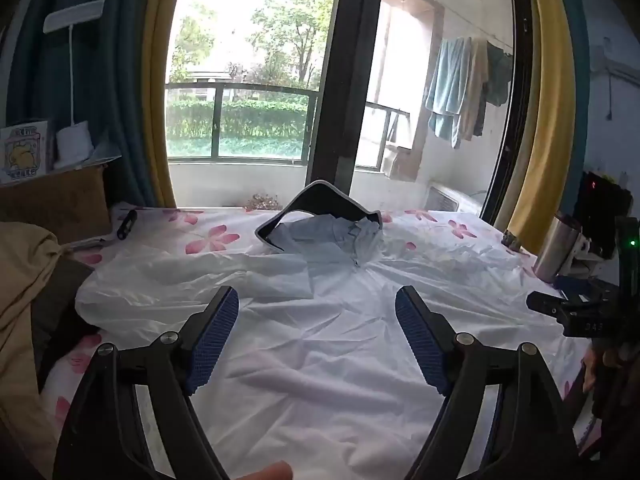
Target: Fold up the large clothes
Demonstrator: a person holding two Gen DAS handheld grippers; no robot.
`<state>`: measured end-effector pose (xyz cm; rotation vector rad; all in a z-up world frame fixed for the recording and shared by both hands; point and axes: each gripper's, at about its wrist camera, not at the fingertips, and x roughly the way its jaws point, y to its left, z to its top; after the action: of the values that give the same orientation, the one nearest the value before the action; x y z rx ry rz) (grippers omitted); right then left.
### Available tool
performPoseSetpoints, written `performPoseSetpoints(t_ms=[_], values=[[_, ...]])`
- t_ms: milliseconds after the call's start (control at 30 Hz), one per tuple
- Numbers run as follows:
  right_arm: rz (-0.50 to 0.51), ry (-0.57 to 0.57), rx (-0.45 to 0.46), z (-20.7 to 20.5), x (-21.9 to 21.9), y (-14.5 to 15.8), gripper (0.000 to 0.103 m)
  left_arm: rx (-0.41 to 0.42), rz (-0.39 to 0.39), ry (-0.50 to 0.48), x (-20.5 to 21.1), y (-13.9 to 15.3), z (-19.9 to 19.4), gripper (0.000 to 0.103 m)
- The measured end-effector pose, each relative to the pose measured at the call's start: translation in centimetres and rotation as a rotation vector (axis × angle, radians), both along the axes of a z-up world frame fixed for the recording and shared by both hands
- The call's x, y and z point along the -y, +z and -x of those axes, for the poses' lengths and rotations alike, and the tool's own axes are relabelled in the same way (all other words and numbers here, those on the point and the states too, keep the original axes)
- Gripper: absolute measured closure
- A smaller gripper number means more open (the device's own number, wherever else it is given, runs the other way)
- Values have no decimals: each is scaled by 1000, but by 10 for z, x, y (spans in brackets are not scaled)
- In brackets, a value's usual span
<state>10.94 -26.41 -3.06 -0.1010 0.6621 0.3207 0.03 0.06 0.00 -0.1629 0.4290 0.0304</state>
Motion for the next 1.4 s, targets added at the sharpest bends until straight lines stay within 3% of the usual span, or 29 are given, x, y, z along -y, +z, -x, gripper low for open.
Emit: performPoseSetpoints(t_ms=[167, 833, 1400], values=[[25, -12, 4, 3, -3, 5, 1, 40, 29, -7, -9, 3, 9, 20], [11, 2, 89, 13, -11, 21, 1, 54, 30, 14, -3, 12, 11, 20], [-12, -3, 99, 14, -10, 26, 1, 77, 17, -3, 0, 17, 13, 20]])
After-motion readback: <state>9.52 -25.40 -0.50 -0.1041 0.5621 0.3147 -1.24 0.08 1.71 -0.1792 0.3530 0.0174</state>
